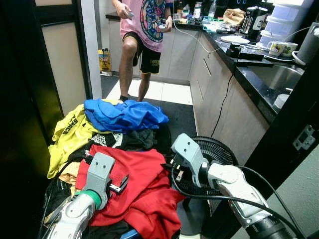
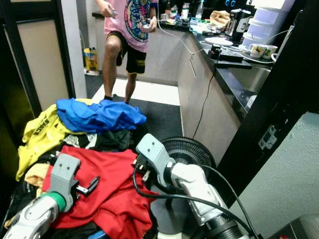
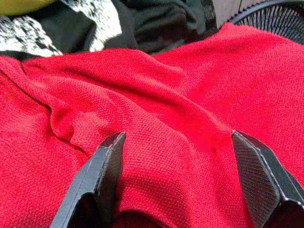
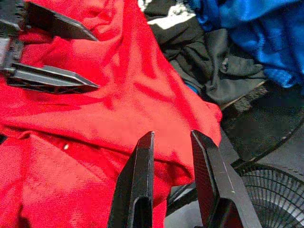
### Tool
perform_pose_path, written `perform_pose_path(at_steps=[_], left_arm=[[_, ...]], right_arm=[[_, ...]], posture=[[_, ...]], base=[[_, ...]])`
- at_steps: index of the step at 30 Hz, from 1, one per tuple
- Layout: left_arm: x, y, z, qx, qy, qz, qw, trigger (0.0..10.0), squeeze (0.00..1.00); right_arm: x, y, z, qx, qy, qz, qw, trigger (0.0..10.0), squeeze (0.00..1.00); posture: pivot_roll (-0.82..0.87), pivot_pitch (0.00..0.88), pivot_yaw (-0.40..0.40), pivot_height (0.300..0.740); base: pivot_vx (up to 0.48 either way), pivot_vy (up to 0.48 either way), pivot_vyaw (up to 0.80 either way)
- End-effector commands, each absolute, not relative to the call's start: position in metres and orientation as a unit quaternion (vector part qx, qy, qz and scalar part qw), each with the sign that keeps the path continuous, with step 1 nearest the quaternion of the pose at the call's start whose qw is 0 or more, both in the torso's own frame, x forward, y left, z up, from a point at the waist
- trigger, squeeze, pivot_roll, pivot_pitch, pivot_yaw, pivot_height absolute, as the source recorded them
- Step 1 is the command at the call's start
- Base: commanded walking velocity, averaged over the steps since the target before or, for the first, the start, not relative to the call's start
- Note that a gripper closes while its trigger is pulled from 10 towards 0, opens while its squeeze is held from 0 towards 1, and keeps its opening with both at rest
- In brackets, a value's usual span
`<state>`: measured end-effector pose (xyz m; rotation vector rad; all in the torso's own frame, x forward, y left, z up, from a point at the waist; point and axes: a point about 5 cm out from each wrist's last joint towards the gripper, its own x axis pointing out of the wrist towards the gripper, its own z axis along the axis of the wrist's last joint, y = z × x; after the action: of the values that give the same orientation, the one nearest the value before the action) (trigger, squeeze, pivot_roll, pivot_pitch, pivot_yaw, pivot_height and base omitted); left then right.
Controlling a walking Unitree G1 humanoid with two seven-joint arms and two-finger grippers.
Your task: Clothes washing
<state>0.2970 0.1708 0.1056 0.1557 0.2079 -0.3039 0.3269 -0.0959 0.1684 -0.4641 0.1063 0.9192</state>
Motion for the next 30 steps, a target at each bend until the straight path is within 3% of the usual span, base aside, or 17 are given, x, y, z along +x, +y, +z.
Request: perform_pose_path(at_steps=[1, 3, 4, 6, 8, 13, 14, 18, 21, 23, 24, 28, 30], left_arm=[[0.29, 0.169, 0.092, 0.069, 0.135, -0.154, 0.976, 10.0, 0.0], [0.291, 0.17, 0.094, 0.066, 0.124, -0.145, 0.979, 10.0, 0.0], [0.292, 0.171, 0.097, 0.066, 0.117, -0.137, 0.981, 10.0, 0.0], [0.292, 0.171, 0.097, 0.066, 0.117, -0.137, 0.981, 10.0, 0.0], [0.293, 0.172, 0.099, 0.068, 0.114, -0.13, 0.983, 10.0, 0.0], [0.296, 0.172, 0.107, 0.068, 0.087, -0.114, 0.987, 10.0, 0.0], [0.3, 0.173, 0.118, 0.059, 0.047, -0.099, 0.992, 10.0, 0.0], [0.301, 0.174, 0.126, 0.052, 0.02, -0.088, 0.995, 10.0, 0.0], [0.304, 0.181, 0.158, 0.008, -0.09, -0.045, 0.995, 10.0, 0.0], [0.304, 0.181, 0.158, 0.008, -0.09, -0.045, 0.995, 10.0, 0.0], [0.303, 0.185, 0.169, -0.006, -0.128, -0.032, 0.991, 10.0, 0.0], [0.298, 0.187, 0.171, 0.01, -0.138, -0.042, 0.989, 10.0, 0.0], [0.28, 0.206, 0.165, 0.024, -0.142, -0.011, 0.989, 10.0, 0.0]], right_arm=[[0.326, -0.098, 0.169, -0.233, 0.056, 0.443, 0.864, 10.0, 0.0], [0.326, -0.097, 0.17, -0.207, 0.061, 0.448, 0.868, 10.0, 0.0], [0.327, -0.096, 0.173, -0.166, 0.061, 0.444, 0.879, 10.0, 0.99], [0.327, -0.096, 0.173, -0.166, 0.061, 0.444, 0.879, 10.0, 0.99], [0.326, -0.092, 0.174, -0.112, 0.065, 0.449, 0.884, 10.0, 1.0], [0.324, -0.078, 0.163, -0.108, 0.07, 0.457, 0.88, 10.0, 1.0], [0.329, -0.073, 0.164, -0.1, 0.057, 0.437, 0.892, 10.0, 1.0], [0.332, -0.07, 0.165, -0.093, 0.047, 0.421, 0.901, 10.0, 1.0], [0.344, -0.07, 0.198, -0.012, -0.035, 0.382, 0.923, 10.0, 1.0], [0.344, -0.07, 0.198, -0.012, -0.035, 0.382, 0.923, 10.0, 1.0], [0.344, -0.07, 0.207, 0.011, -0.052, 0.39, 0.919, 10.0, 1.0], [0.338, -0.064, 0.206, -0.017, -0.047, 0.434, 0.9, 10.0, 1.0], [0.33, -0.06, 0.202, -0.038, -0.04, 0.459, 0.887, 10.0, 1.0]], posture=[[-0.03, 0.0, -0.069, 0.74], [-0.02, 0.0, -0.069, 0.74], [-0.02, 0.0, -0.071, 0.74], [-0.02, 0.0, -0.071, 0.74], [-0.03, 0.0, -0.071, 0.74], [-0.02, 0.001, -0.073, 0.74], [-0.02, 0.002, -0.075, 0.74], [-0.02, 0.004, -0.078, 0.74], [-0.02, 0.008, -0.076, 0.74], [-0.02, 0.008, -0.076, 0.74], [-0.02, 0.008, -0.075, 0.74], [-0.01, 0.006, -0.075, 0.74], [-0.01, 0.001, -0.071, 0.74]], base=[[0.0, 0.0, 0.0], [0.0, 0.0, 0.0], [0.0, 0.0, 0.0], [0.0, 0.0, 0.0], [0.0, 0.0, 0.0], [0.0, 0.0, 0.0], [0.0, 0.0, 0.0], [0.0, 0.0, 0.0], [0.0, 0.0, 0.0], [0.0, 0.0, 0.0], [0.0, 0.0, 0.0], [0.0, 0.0, 0.0], [0.0, 0.0, 0.0]])
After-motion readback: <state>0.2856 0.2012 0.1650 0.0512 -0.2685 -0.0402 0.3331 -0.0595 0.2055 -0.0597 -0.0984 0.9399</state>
